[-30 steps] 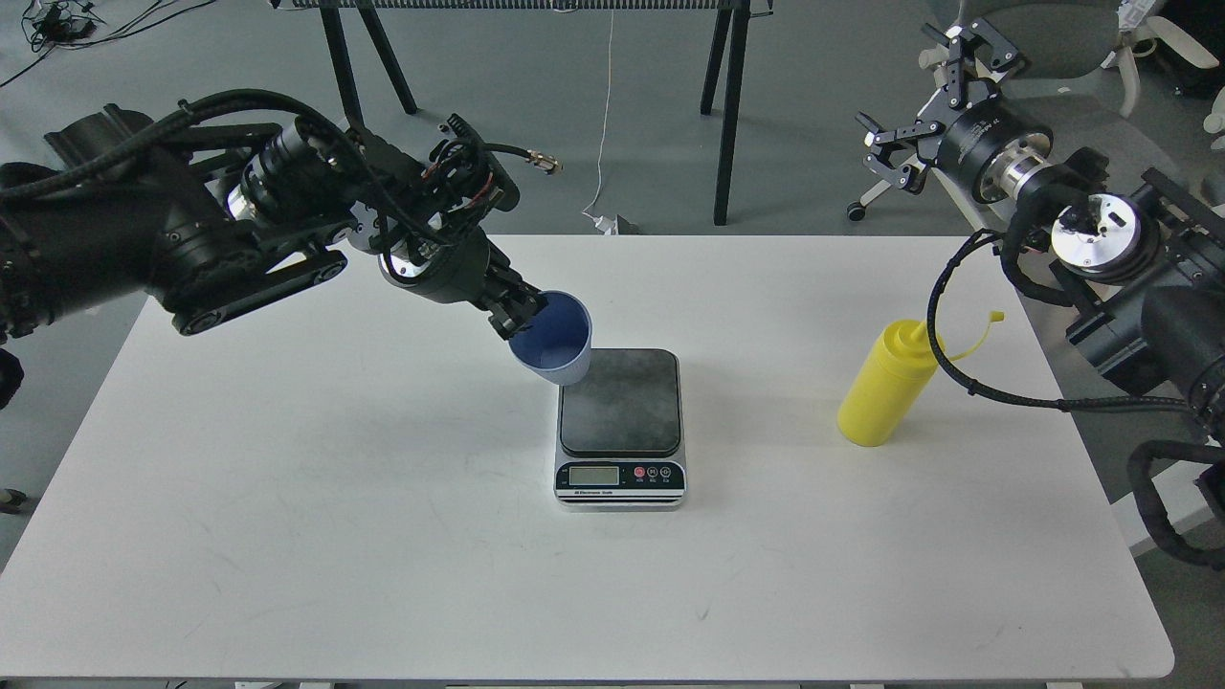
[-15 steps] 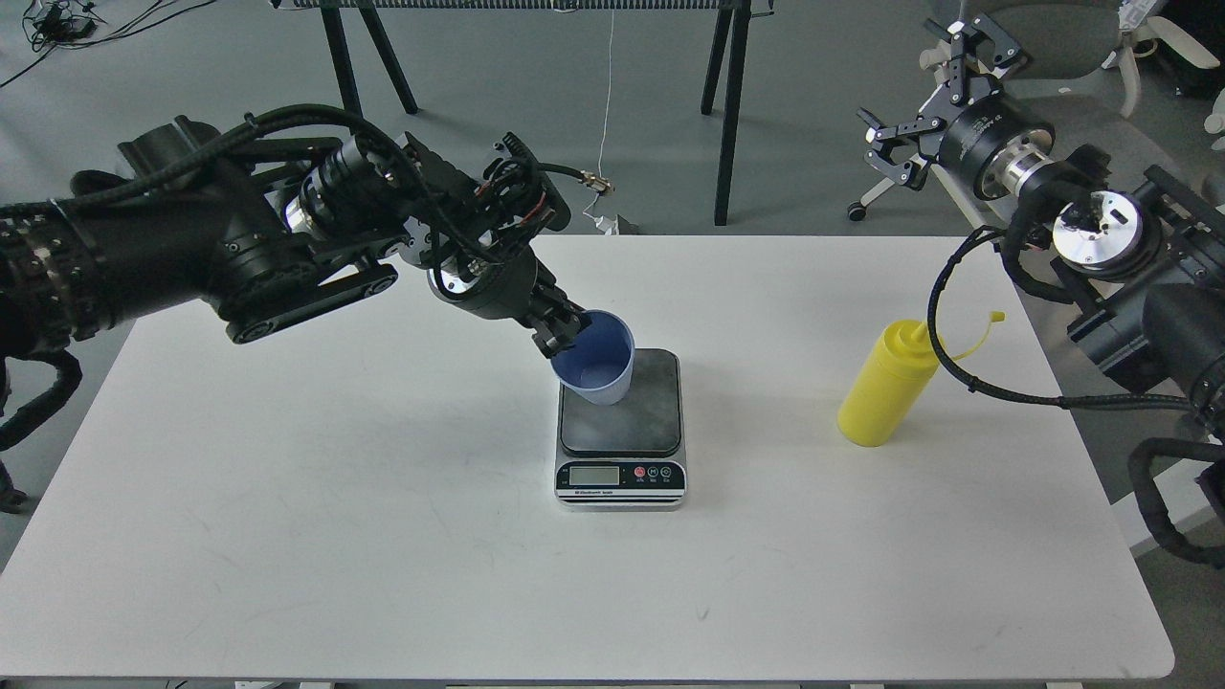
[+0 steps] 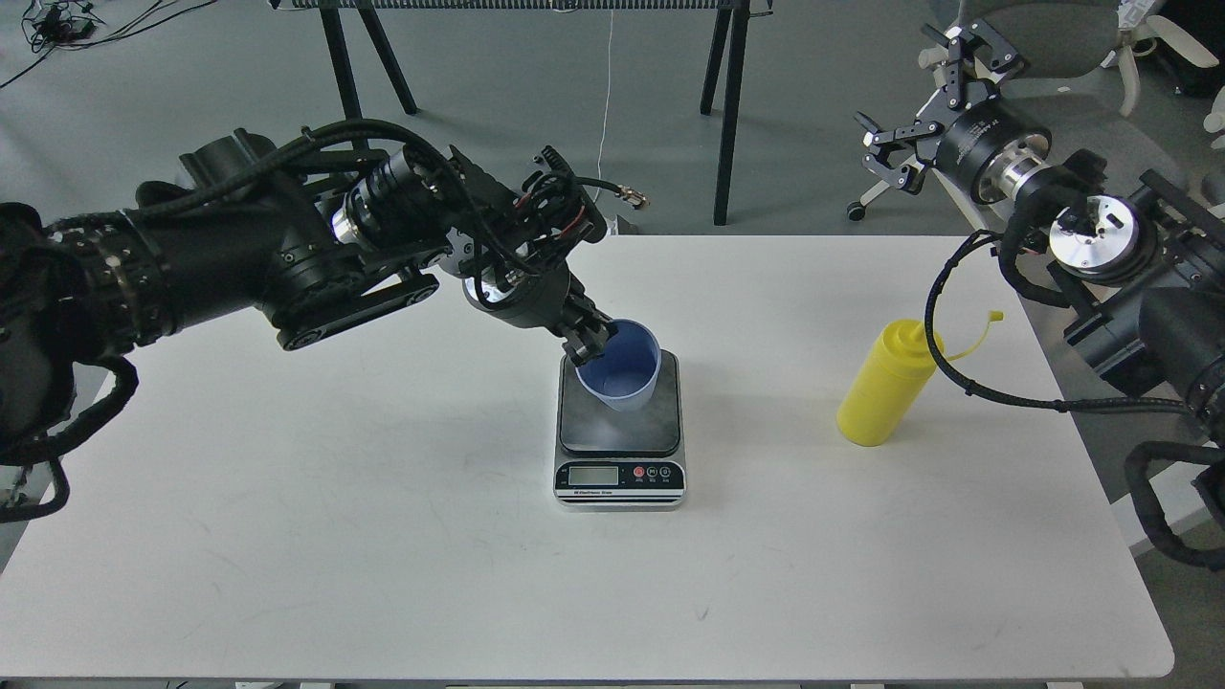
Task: Pour seasoning into cup on scale with both arms
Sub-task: 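Lift the blue cup and carry it onto the scale, then lower the blue cup onto the scale and open the left gripper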
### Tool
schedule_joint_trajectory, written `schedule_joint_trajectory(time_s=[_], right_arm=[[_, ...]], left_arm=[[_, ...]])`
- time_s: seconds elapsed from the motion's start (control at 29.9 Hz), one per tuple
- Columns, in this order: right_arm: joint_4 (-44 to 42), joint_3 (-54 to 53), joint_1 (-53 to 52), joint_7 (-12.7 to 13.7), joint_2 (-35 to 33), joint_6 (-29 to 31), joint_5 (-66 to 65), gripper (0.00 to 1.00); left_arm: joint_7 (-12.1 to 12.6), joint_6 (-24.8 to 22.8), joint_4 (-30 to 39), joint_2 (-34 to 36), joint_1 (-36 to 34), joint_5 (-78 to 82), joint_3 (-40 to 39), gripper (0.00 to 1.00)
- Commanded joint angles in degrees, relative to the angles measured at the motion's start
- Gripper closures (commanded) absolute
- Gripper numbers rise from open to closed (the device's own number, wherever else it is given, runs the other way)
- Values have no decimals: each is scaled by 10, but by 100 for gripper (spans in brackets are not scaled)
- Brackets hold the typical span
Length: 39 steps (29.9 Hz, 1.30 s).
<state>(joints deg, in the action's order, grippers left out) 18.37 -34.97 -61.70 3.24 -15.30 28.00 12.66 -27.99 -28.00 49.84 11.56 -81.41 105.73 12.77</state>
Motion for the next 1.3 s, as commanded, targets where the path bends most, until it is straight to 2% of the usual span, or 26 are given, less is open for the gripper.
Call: schedule_joint_trajectory(time_s=[0.0,0.77,1.27], right_arm=[[0,0,0,0,0,0,0,1],[0,0,4,0,0,0,0,1],[1,0,5,0,-3,0,0,1]], left_arm=[[0,0,-4,-4,2,0,2,96],[0,0,-23,-14,18,0,3,94],[0,0,-23,-14,17,0,3,87]])
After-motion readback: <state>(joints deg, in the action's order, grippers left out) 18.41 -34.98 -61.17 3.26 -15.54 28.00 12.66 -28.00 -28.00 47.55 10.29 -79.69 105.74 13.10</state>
